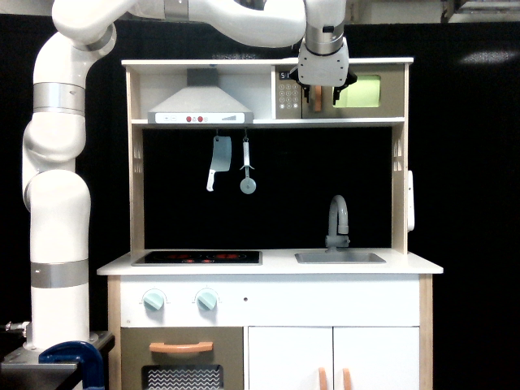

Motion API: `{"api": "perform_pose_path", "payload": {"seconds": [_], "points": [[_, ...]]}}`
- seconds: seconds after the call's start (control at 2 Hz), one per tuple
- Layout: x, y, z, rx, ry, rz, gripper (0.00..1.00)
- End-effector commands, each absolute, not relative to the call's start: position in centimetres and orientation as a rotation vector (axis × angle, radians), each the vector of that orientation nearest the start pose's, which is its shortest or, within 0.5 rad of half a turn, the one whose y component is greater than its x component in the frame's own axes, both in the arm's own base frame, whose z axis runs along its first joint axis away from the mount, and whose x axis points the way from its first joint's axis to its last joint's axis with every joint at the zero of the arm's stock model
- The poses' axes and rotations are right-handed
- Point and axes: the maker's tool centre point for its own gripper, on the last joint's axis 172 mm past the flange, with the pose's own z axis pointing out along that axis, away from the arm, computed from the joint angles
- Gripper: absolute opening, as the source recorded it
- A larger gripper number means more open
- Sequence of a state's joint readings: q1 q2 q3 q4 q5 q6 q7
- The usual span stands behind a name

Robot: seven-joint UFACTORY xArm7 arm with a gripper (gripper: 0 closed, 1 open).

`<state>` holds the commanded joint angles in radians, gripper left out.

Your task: Open the oven door

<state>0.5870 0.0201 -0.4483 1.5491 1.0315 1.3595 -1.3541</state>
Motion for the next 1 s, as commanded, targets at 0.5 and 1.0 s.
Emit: {"api": "perform_pose_path", "payload": {"seconds": [0.5,1.0], "points": [[48.70,29.20,49.80,-1.755,-1.407,-0.875,1.00],[48.60,29.70,49.40,-1.755,-1.407,-0.875,0.00]]}}
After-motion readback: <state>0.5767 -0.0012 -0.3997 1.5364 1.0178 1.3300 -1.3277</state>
